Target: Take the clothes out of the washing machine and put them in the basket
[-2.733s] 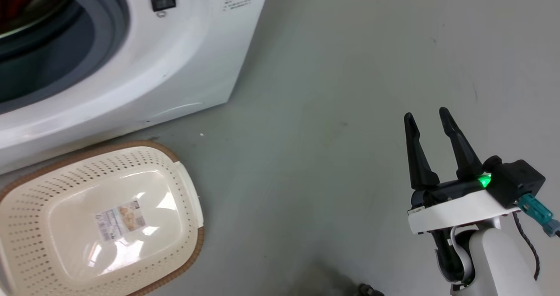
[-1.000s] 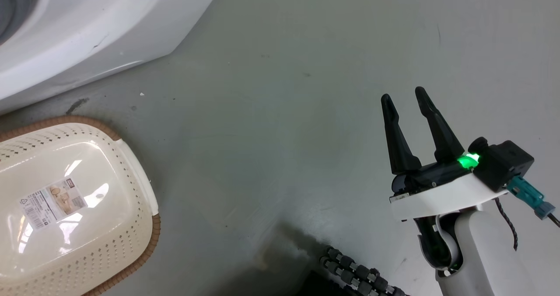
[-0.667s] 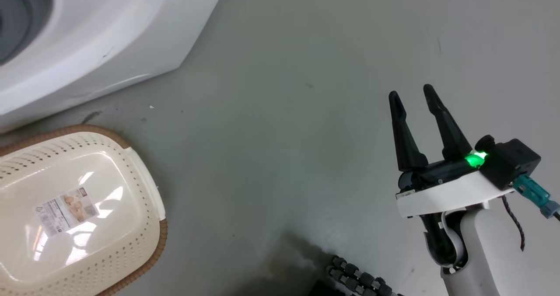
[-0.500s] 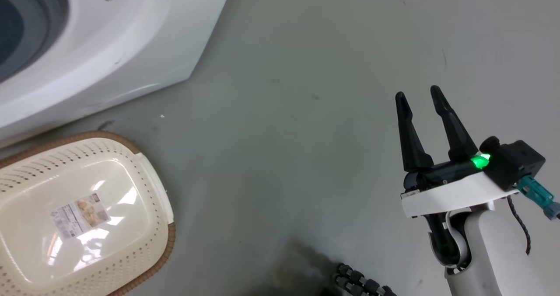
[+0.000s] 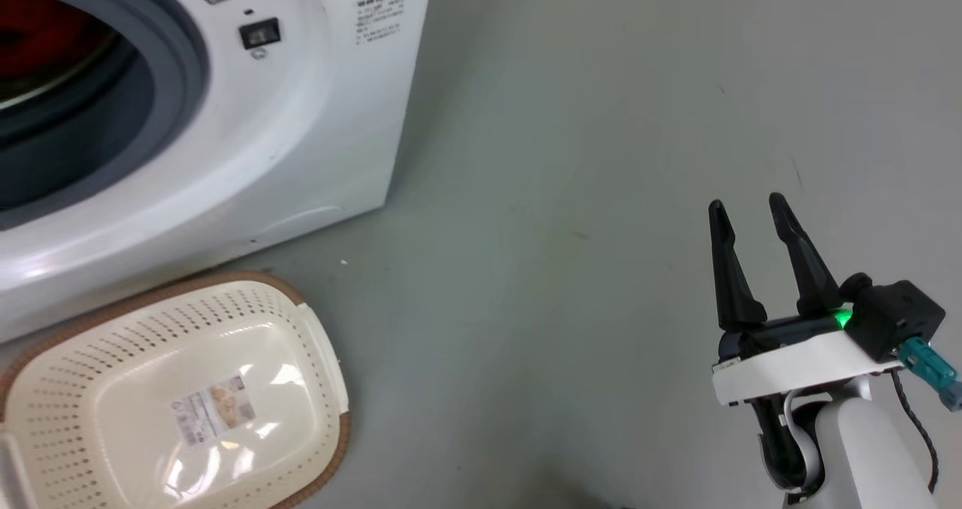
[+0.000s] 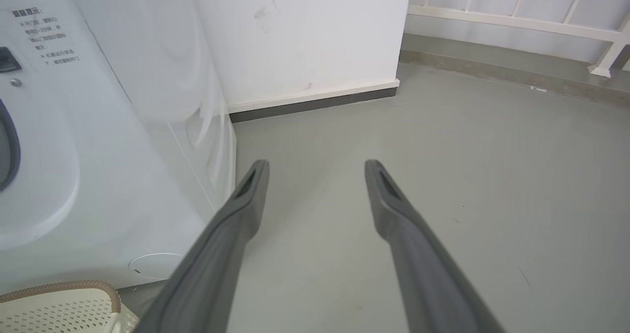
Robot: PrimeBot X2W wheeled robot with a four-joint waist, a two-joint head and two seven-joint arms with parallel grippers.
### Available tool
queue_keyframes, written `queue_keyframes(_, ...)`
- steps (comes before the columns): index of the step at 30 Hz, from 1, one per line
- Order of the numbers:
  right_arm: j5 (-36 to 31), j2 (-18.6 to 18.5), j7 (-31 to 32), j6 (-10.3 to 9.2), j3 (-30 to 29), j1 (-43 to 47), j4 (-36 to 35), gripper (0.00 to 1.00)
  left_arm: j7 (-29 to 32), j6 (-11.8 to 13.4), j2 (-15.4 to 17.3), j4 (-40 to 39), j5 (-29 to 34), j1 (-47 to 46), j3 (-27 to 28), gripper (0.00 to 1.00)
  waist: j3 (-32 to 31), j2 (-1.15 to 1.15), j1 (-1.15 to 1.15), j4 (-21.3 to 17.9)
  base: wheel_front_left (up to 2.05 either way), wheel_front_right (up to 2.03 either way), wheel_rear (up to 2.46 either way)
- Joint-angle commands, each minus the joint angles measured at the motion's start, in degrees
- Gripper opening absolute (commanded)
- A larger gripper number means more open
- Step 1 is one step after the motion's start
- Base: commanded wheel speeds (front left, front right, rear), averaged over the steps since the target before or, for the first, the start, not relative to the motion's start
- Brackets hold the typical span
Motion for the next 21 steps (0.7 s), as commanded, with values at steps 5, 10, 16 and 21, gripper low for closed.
queue_keyframes(5,-1.7,0.0,-0.1,-0.04,-1.1,1.7,0.3,1.00,-2.0,0.0,-2.2,-1.8,-1.8,5.5,0.1,0.00,-5.5,0.00,0.00,3.3,0.00,0.00,0.00)
queue_keyframes(10,-3.3,0.0,-0.1,-0.04,-1.8,3.1,0.5,1.00,-2.7,0.5,-4.6,-4.8,-3.3,10.1,-0.1,0.00,-9.2,0.00,0.00,5.5,0.00,0.00,0.00)
queue_keyframes(16,-5.3,0.0,-0.1,-0.04,-2.4,4.5,0.8,1.00,-3.9,1.6,-6.9,-10.7,-4.3,15.4,-0.5,0.00,-13.0,0.00,0.00,8.3,0.00,0.00,0.00)
queue_keyframes(21,-6.6,0.0,1.0,-0.04,-2.8,5.3,-0.1,1.00,-4.0,3.3,-8.8,-17.4,-5.0,20.2,-0.9,0.00,-15.5,0.00,0.00,10.5,0.00,0.00,0.00)
